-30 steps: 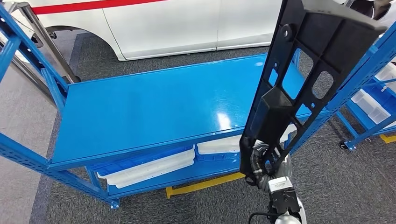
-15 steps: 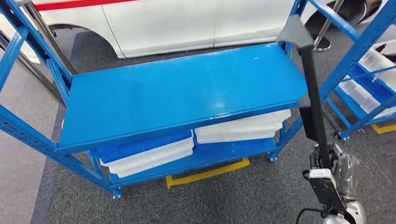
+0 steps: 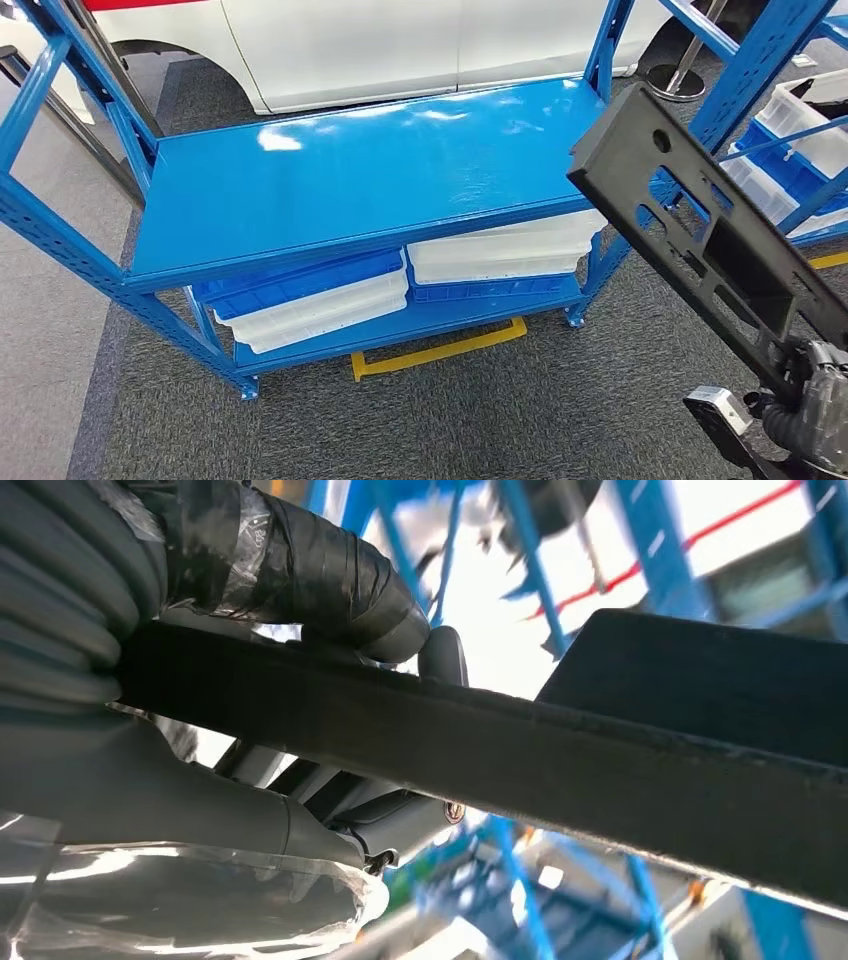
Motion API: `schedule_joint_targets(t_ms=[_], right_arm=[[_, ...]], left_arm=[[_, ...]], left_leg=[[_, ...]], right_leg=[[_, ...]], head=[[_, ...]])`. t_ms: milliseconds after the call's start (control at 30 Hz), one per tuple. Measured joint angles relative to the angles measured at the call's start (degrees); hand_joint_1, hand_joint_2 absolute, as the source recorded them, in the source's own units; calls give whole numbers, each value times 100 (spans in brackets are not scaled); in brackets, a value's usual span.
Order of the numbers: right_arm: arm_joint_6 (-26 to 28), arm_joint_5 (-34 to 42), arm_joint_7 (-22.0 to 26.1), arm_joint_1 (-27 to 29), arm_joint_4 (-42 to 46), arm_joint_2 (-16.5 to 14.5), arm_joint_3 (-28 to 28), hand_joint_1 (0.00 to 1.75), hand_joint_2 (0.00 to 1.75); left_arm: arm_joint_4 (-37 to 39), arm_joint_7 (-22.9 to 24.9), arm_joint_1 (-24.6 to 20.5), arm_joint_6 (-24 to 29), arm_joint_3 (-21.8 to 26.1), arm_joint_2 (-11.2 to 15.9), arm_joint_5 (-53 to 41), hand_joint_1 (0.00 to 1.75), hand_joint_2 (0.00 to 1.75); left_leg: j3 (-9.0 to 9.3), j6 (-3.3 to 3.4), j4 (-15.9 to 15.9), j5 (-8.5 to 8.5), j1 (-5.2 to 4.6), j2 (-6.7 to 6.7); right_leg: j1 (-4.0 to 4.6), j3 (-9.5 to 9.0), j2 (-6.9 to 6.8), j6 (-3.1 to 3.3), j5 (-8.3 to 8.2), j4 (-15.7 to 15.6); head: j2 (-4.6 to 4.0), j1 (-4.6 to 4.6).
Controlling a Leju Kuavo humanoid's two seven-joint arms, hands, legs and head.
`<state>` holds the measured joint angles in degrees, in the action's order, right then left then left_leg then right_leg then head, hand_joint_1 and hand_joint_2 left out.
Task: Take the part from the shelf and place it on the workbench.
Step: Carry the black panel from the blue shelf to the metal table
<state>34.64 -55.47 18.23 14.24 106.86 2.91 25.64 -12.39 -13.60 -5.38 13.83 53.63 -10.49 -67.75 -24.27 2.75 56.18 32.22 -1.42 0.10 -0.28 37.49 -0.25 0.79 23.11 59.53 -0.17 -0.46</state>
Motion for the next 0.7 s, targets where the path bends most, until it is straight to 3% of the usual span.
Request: schedule_joint_targets(t_ms=[67,100,133,167,233,267,300,333,367,400,467,500,600,633,700], right_arm=[[47,-90,40,74,167,-39,264,175,175],[63,-129,69,115,244,-63,394,175,175],[73,-157,94,152,315,-83,524,175,175],[74,-173,116,180,372,-102,652,175,175],[31,-182,161,216,460,-143,914,175,175],[-11,-182,192,227,492,-166,1053,175,175],[-58,-182,228,236,516,-188,1182,175,175],[-99,-182,261,241,536,-208,1298,175,175],[-125,-182,285,243,556,-224,1395,175,175],[-138,-181,299,241,572,-240,1464,175,175],[-153,-182,310,240,611,-271,1566,175,175],[-176,-189,316,238,624,-287,1609,175,175],[-465,-131,397,217,638,-328,1809,175,175],[-675,-20,469,191,638,-343,1927,175,175],[-1152,302,652,115,637,-392,2210,175,175]], left_arm=[[1,-2,5,-1,12,-5,15,0,175],[1,-2,10,-1,20,-11,27,0,175],[1,-2,15,-1,27,-16,42,0,175],[2,-2,18,-1,34,-22,55,0,175],[2,-3,20,-2,45,-26,78,0,175],[2,-3,21,-4,52,-27,85,0,175],[2,-4,24,-5,63,-29,91,0,175],[2,-3,27,-7,75,-31,93,0,175],[2,-3,29,-9,89,-33,93,0,175],[1,-3,29,-10,101,-32,93,0,175],[1,-8,21,-10,117,-31,94,0,175],[0,-17,17,-10,123,-30,96,0,175],[1,-80,26,-31,140,-33,129,0,175],[2,-107,36,-42,148,-34,149,0,175],[2,-143,49,-53,167,-37,180,0,175]], left_leg=[[0,16,-147,-96,1,18],[-25,37,-208,-183,13,32],[-65,58,-266,-278,29,49],[-123,69,-299,-361,44,68],[-281,82,-275,-475,44,86],[-368,68,-242,-520,46,97],[-458,52,-197,-558,52,108],[-553,29,-138,-589,63,118],[-650,4,-66,-610,77,126],[-747,-27,13,-621,87,131],[-892,-94,166,-637,92,131],[-937,-132,209,-650,91,130],[-1025,-254,294,-627,125,110],[-1094,-286,430,-483,140,91],[-1322,-314,1029,10,155,56]], right_leg=[[-24,15,4,-69,-97,-45],[-28,39,10,-99,-45,-25],[-30,86,18,-126,115,79],[-39,157,24,-151,381,305],[-77,304,30,-213,908,970],[-105,330,29,-248,1002,1262],[-137,285,27,-283,954,1403],[-173,146,25,-319,817,1353],[-211,-89,21,-355,669,1111],[-239,-371,19,-394,625,747],[-230,-767,35,-374,707,136],[-203,-821,45,-328,780,3],[-164,-727,52,-133,721,-29],[-161,-687,54,-76,678,-35],[-135,-588,70,-2,592,-37]], head=[[0,0],[0,2],[0,4],[0,5],[0,6],[0,5],[0,5],[0,5],[0,5],[0,6],[0,0],[0,-3],[0,-5],[0,-4],[0,-4]])
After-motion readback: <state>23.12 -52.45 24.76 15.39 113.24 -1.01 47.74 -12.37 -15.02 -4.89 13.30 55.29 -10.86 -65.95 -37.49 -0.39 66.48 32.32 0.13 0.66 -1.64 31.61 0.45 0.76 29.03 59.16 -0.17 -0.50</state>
